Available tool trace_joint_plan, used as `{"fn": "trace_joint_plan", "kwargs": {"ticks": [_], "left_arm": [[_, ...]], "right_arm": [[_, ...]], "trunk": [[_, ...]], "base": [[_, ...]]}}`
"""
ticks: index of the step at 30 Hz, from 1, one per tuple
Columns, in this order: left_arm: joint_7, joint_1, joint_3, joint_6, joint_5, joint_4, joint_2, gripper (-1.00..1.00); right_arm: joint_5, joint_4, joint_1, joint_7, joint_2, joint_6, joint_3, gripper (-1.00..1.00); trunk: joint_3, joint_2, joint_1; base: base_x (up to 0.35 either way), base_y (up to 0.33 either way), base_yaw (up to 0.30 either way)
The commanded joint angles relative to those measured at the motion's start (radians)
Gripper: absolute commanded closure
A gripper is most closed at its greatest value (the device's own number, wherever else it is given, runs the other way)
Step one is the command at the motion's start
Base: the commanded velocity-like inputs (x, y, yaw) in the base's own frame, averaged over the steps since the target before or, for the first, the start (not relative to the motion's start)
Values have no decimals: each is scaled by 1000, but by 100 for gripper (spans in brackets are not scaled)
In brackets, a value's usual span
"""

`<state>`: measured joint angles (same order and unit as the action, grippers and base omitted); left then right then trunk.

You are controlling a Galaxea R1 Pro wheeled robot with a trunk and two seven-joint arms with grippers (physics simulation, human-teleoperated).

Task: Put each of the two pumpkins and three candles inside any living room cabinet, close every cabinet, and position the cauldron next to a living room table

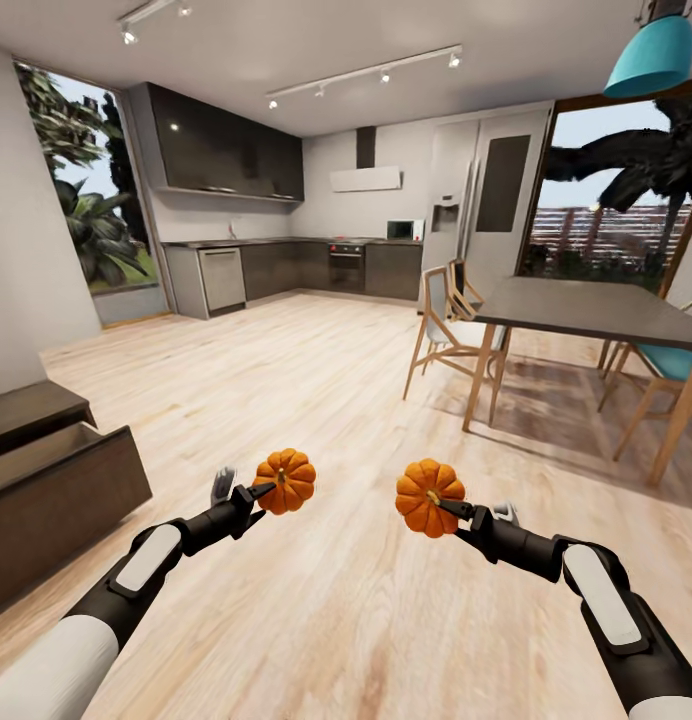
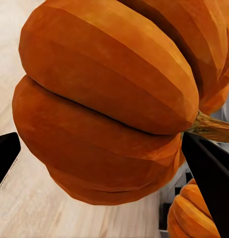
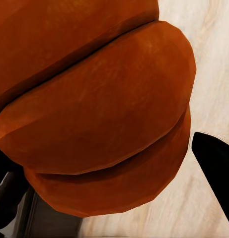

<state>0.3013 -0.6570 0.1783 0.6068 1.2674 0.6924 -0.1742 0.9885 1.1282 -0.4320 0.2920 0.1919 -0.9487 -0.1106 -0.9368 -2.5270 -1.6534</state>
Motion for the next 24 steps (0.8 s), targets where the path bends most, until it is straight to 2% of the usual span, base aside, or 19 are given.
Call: {"fn": "trace_joint_plan", "kwargs": {"ticks": [1, 24], "left_arm": [[3, -1, 3, 2, 12, 0, -1, 100], [2, -1, 3, 1, 12, -1, -1, 100]], "right_arm": [[10, 1, -1, 6, 0, -7, -2, 100], [10, 1, -1, 5, -1, -7, -1, 100]], "trunk": [[0, -1, 0], [9, -1, 0]], "base": [[0, 0, 287], [0, 0, 286]]}}
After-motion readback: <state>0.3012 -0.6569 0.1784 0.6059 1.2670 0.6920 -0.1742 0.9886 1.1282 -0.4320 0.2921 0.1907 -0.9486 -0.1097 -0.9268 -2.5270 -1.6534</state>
